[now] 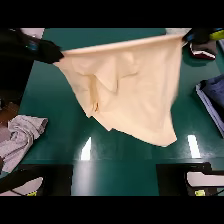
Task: Fold the shirts.
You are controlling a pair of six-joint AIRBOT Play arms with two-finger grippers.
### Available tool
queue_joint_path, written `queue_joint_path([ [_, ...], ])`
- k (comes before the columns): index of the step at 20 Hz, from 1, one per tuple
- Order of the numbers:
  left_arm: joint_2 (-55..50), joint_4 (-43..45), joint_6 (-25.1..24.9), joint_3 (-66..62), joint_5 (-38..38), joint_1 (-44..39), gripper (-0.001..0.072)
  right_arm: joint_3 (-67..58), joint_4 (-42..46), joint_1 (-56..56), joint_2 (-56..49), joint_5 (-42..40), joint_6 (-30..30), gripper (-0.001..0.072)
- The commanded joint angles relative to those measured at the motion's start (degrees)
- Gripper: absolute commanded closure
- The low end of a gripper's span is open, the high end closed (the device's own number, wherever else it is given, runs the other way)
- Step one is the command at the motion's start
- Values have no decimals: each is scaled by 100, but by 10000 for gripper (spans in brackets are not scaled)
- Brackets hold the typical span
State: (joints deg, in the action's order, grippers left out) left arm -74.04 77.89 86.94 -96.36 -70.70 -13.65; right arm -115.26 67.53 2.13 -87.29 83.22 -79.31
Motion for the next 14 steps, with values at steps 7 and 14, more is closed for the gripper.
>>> queue_joint_path([
  [7, -1054, -83, 459, 79, 966, 461, 159, 380, 208, 435, -852, -457, -144, 211],
  [14, -1054, -988, 205, 1873, 564, 614, 159, 385, -313, 870, -442, 457, -42, 280],
])
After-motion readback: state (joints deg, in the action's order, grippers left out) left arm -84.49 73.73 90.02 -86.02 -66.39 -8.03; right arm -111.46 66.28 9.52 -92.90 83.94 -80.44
